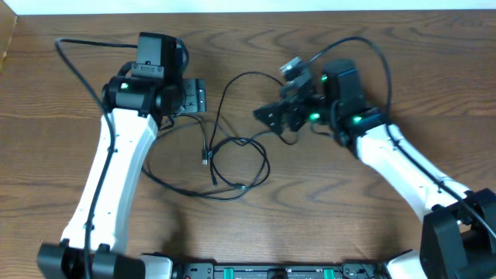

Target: Untangle cables

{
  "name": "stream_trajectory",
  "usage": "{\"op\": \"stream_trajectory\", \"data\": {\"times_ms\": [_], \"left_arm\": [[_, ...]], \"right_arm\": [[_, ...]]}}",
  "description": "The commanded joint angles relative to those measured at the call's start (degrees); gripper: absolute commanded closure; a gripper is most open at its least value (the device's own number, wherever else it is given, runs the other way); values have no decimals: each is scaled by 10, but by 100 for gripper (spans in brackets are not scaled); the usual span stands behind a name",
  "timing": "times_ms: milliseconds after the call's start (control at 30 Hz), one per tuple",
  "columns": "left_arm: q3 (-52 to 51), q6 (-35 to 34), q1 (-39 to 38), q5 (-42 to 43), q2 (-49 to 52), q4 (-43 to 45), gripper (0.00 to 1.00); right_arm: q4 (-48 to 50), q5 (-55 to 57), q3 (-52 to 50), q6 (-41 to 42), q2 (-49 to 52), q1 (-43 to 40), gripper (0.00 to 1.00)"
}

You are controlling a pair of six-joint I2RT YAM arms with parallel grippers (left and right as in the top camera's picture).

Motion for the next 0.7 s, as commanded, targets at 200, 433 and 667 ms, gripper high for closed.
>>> {"op": "stream_trajectory", "data": {"times_ms": [200,433,667], "left_arm": [[8,-57,46,-182,-35,-20,13],[8,-118,146,-181,-28,-41,12],[8,-118,200,-181,-17,-56,11]], "right_arm": [[-47,116,3,-47,8,106,1],[-64,170,3,-55,20,159,1],[-62,170,3,-122,71,210,1]]}}
